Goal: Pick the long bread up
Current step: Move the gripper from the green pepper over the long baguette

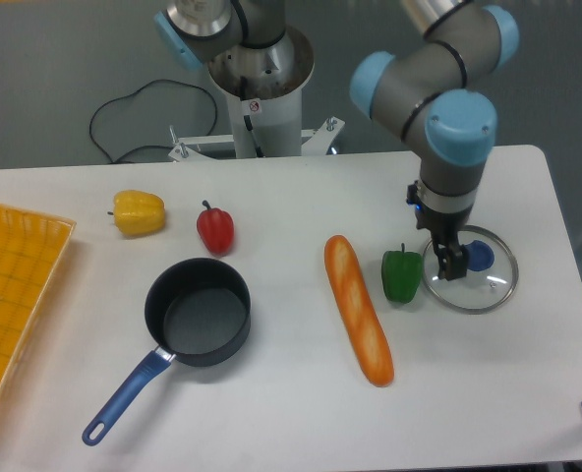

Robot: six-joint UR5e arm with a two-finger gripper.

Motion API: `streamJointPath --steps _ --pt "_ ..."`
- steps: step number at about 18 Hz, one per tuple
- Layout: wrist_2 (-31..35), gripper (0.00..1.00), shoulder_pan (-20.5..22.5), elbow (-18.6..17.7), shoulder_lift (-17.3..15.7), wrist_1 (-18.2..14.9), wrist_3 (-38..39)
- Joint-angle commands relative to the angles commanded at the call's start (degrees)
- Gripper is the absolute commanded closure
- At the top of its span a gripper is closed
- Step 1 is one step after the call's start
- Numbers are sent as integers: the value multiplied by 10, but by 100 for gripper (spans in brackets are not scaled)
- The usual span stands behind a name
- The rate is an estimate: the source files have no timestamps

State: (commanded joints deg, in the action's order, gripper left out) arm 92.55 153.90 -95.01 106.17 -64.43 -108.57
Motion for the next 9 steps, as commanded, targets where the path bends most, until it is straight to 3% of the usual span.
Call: streamJointPath --steps 9 --pt "1 0 -6 -3 2 -4 74"
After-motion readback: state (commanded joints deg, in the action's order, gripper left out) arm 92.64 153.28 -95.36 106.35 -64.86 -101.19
